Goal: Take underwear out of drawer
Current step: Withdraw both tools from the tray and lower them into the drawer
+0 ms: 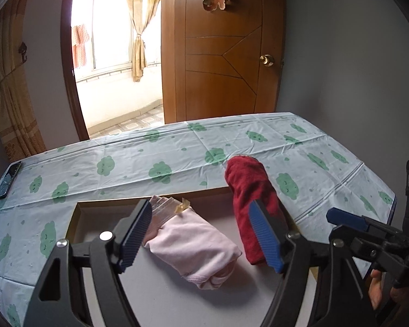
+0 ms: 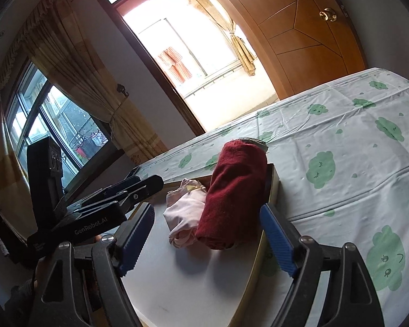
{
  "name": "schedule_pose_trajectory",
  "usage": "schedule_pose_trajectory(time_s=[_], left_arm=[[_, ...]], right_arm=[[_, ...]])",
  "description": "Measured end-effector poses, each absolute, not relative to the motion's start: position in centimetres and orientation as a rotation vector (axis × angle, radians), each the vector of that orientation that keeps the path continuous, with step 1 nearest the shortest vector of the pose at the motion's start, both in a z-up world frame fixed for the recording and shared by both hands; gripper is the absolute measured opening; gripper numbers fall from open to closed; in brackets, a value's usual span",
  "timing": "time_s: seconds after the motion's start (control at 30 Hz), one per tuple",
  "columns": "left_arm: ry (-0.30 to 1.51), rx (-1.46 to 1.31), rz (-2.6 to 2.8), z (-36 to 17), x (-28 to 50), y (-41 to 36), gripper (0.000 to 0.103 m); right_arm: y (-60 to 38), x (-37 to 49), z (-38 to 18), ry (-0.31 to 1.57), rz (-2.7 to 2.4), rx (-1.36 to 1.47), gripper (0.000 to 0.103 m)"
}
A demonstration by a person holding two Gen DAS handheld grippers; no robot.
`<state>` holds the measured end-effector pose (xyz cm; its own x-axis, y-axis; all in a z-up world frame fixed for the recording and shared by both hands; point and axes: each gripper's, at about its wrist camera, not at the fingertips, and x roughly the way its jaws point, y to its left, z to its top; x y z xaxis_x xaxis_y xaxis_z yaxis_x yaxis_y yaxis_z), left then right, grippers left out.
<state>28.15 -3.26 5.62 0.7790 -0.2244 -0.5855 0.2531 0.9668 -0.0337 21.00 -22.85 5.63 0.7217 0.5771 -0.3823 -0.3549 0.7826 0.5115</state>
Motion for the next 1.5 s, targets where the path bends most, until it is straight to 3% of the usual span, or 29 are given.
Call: schedule_pose_trajectory(time_s=[0.97, 1.1, 1.5], left_arm=[[0.608, 0.058, -0.264, -0.1, 12.4, -3.7, 0.081], [0.580, 0.079, -0.263, -0.3, 10.0, -3.5, 0.089], [0.589, 0.040, -0.187, -2.3, 5.9, -0.1, 0.089]], right_arm=[[-21.4, 7.3, 1.3, 0.527, 0.619, 0.193, 0.085], [-20.7, 6.0, 0.6, 0.529, 0.627, 0.164, 0.085], [-20.2, 3.2, -0.4, 0.520, 0.619, 0.098, 0.085]])
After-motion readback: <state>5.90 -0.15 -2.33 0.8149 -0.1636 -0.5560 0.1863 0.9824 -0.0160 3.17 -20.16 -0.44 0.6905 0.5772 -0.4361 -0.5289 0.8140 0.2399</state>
